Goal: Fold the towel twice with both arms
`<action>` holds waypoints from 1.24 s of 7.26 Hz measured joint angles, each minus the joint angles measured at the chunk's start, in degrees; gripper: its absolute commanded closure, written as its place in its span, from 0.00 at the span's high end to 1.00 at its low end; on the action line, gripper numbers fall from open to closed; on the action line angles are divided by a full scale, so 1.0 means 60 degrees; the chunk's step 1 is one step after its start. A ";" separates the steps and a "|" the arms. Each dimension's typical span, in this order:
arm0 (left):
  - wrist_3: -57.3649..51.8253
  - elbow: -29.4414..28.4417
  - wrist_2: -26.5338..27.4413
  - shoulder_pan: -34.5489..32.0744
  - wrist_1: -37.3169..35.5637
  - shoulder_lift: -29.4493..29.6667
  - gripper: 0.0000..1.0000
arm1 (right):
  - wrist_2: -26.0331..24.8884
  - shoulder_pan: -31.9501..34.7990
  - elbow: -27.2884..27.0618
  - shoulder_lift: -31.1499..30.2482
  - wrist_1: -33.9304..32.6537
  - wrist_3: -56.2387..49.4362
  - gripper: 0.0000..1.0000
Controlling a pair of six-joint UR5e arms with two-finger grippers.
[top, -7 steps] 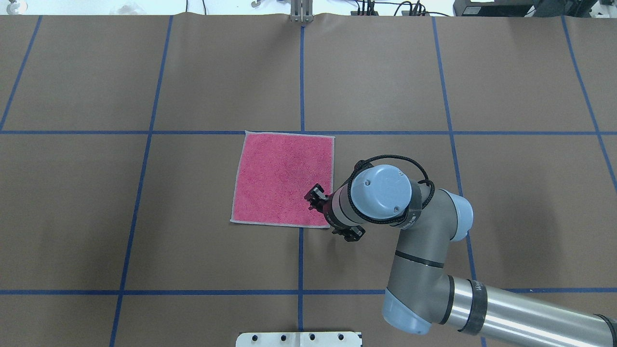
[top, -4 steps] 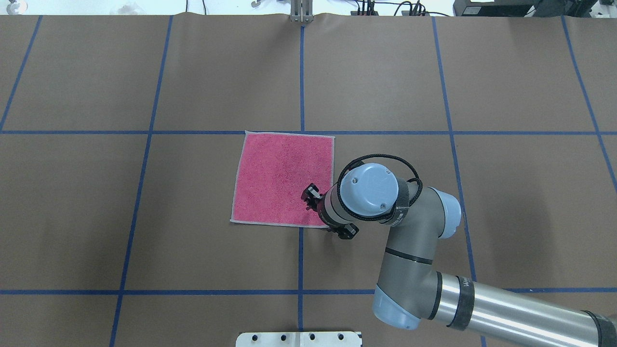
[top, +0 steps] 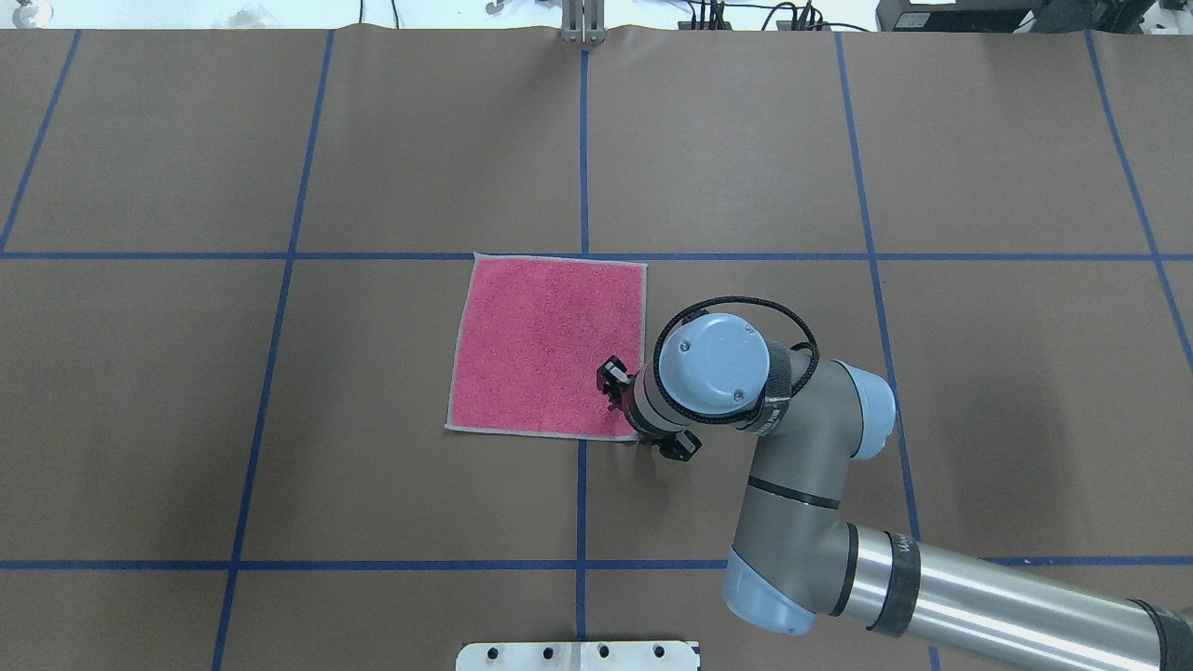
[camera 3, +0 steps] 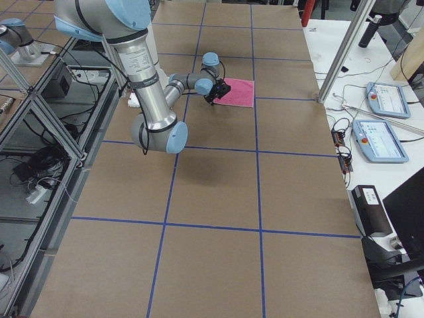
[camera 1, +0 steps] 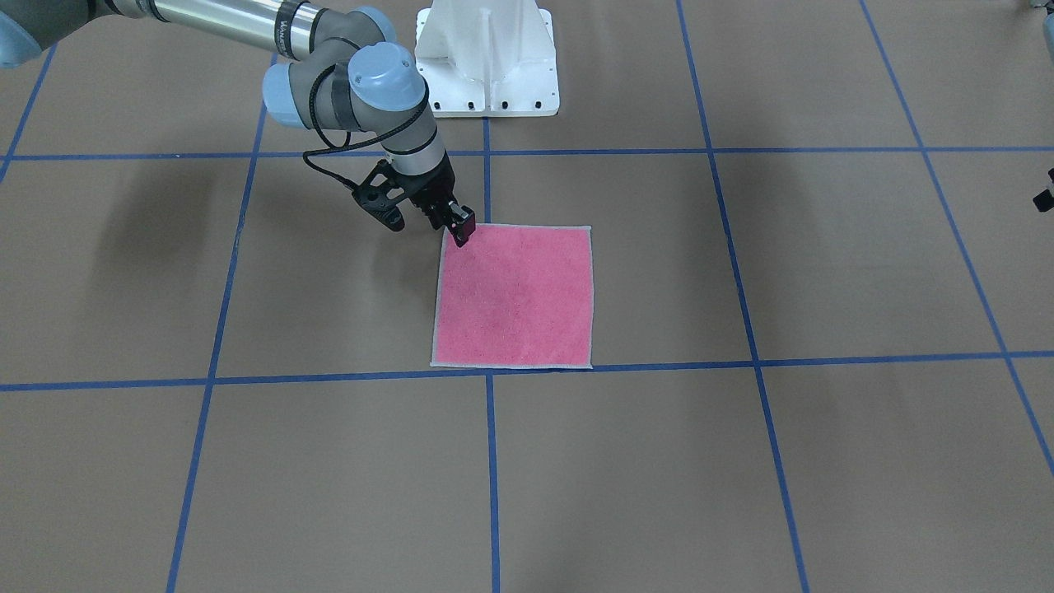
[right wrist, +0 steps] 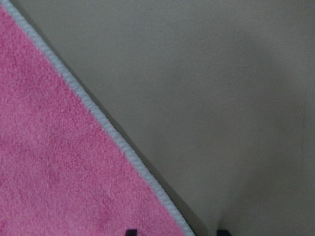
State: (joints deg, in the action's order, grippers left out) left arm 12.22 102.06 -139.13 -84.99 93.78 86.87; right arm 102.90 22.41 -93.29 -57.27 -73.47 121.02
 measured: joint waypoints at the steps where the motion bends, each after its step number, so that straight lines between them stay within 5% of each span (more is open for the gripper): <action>1: 0.0000 0.0005 0.0000 0.0000 0.0000 -0.0002 1.00 | -0.0003 0.0001 -0.0019 -0.0004 -0.0014 0.0000 0.36; 3: 0.0000 0.0011 0.0000 0.0000 0.0000 -0.0006 1.00 | -0.0008 0.0016 -0.0062 -0.0024 -0.0022 0.0000 0.30; 9: 0.0620 0.0167 -0.0097 0.0004 0.0017 0.0008 1.00 | 0.0002 0.0004 -0.0477 -0.0254 -0.0018 0.0000 0.34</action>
State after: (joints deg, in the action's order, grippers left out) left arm 15.93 103.06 -139.72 -84.97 93.88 86.92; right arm 102.92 22.43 -96.15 -58.79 -73.58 121.03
